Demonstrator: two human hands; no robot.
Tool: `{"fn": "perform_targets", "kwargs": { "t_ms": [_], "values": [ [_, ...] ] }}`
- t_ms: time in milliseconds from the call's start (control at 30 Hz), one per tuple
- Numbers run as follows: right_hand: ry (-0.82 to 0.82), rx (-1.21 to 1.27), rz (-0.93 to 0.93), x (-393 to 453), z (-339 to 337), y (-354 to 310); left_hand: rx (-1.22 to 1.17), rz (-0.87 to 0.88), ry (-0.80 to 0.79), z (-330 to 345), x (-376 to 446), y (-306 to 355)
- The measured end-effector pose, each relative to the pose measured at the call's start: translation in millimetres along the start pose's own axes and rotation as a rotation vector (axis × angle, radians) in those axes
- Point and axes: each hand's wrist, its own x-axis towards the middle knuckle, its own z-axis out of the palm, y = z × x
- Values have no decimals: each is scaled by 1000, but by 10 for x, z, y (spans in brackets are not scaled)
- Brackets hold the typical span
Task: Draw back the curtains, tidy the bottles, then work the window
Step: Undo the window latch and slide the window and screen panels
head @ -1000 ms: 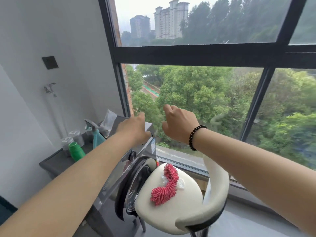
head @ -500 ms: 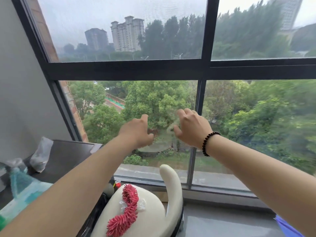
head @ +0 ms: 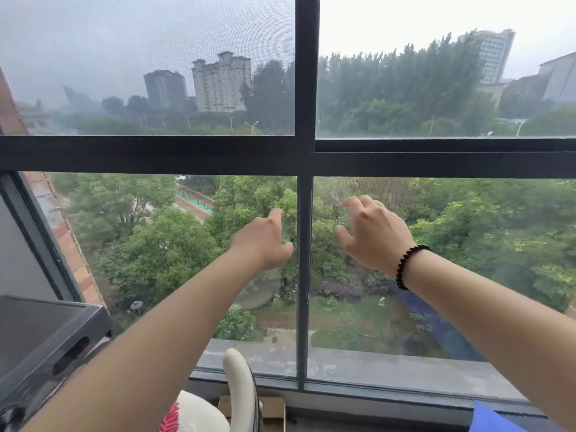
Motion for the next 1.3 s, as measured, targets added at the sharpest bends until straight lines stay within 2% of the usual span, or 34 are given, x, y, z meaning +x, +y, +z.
{"fn": "perform_targets", "kwargs": {
  "t_ms": [267, 467, 733, 1033, 1167, 1300],
  "values": [
    [34, -21, 90, 159, -106, 756, -3, 102, 68, 92, 614, 671],
    [53, 15, 166, 430, -65, 985, -23, 195, 162, 88, 1056, 859],
    [131, 4, 186, 1167, 29, 1184, -75, 286, 304, -52, 1767, 929],
    [254, -20, 136, 2137, -72, 1386, -12, 443, 429, -387, 2688, 796],
    [308, -83, 85, 2496, -109, 1423, 88, 499, 575, -566, 3026, 738],
    [349, -129, 64, 2749, -163, 1442, 85, 518, 691, -724, 3263, 667]
  ]
}}
